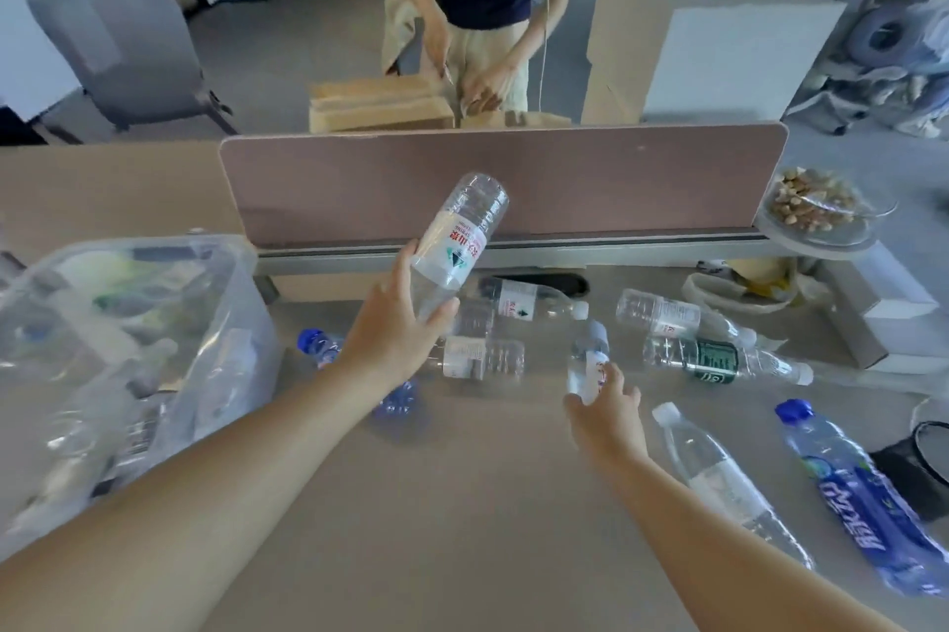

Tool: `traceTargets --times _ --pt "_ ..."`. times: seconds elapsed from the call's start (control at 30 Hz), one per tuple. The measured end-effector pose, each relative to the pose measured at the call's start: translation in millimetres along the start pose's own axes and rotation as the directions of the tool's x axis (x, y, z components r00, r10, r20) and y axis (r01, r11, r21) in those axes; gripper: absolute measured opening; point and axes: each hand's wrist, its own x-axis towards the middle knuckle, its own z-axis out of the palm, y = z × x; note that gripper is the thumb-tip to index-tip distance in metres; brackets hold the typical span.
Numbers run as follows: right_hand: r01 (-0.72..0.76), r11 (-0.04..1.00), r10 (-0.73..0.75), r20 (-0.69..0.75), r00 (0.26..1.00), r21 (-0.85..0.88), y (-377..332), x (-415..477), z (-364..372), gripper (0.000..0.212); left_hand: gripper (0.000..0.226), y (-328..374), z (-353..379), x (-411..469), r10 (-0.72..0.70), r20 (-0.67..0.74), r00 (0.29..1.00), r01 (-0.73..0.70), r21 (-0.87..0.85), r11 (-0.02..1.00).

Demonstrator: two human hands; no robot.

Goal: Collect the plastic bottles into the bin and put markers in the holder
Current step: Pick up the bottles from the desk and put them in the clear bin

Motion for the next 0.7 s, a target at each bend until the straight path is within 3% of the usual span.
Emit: traceTargets --times 0.07,0.2,0.3,0.43,0.6,0.7 --pt "0.086 0.996 -0.086 0.008 0.996 0.023 -31 -10 1 0.062 0.071 -8 -27 1 0.006 -0.095 0.995 -0.007 -0.004 1.0" --pt "0.242 0.967 -0.244 0.02 0.97 0.08 -102 -35 12 0.062 0.066 -37 -89 -1 -0.115 -0.242 0.963 0.111 -0.028 0.993" --pt "0.37 0.923 -0.372 0.0 0.928 0.105 -159 -58 33 0.056 0.057 -70 -139 -9 -0.217 -0.301 0.929 0.199 -0.089 0.976" --pt "0.488 0.847 -0.504 0.025 0.863 0.208 -222 -102 81 0.054 0.067 -122 -197 -40 -0.353 -0.328 0.876 0.321 -0.148 0.935" --pt "0.525 0.779 -0.587 0.102 0.803 0.343 -267 -167 157 0.049 0.077 -196 -232 -95 -0.534 -0.268 0.802 0.527 -0.104 0.843" --pt "0.583 0.77 -0.63 0.17 0.758 0.259 -268 -199 195 0.056 0.084 -243 -233 -127 -0.653 -0.094 0.752 0.646 -0.094 0.758"
